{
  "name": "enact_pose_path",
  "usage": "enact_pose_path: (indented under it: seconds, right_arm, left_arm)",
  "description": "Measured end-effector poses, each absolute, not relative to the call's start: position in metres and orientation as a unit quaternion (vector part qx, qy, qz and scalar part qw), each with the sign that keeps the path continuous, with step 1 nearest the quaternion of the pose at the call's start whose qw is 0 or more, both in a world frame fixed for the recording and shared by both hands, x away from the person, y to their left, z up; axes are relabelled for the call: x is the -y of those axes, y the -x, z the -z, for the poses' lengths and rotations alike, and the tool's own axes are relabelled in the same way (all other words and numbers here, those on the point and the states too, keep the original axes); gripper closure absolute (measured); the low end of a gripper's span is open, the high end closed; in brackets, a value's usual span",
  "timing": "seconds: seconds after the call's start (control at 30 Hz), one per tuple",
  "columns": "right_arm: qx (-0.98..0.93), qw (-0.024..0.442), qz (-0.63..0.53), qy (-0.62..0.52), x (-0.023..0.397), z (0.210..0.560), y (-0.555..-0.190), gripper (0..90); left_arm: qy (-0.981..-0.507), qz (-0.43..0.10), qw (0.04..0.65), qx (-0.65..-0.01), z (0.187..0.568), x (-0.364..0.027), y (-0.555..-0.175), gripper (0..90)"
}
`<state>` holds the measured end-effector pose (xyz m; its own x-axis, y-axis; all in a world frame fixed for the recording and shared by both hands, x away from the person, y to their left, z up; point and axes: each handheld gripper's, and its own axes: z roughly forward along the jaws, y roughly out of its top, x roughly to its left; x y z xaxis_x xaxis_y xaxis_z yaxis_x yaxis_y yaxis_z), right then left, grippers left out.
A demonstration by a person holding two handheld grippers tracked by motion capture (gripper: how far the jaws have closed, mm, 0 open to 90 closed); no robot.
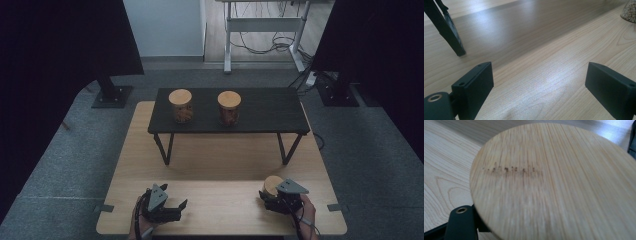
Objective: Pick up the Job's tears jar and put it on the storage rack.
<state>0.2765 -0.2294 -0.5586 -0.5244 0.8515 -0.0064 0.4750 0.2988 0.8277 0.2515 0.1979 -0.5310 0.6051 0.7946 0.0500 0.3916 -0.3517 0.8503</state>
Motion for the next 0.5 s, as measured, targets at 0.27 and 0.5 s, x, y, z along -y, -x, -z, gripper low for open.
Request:
enact_pose_path:
  seconds: [0.27, 0.5]
  right_arm:
    - [-0.775, 0.230, -0.409, -0.423, 0.2287, 0.5580, -0.2743, 24.6]
    - [-0.776, 0.238, -0.410, -0.417, 0.2273, 0.5559, -0.2711, 24.8]
  left_arm:
    - [-0.787, -0.236, 0.427, -0.377, 0.5308, -0.1981, -0.2516, 7.8]
    - [-0.787, -0.237, 0.428, -0.376, 0.5302, -0.1984, -0.2515, 7.8]
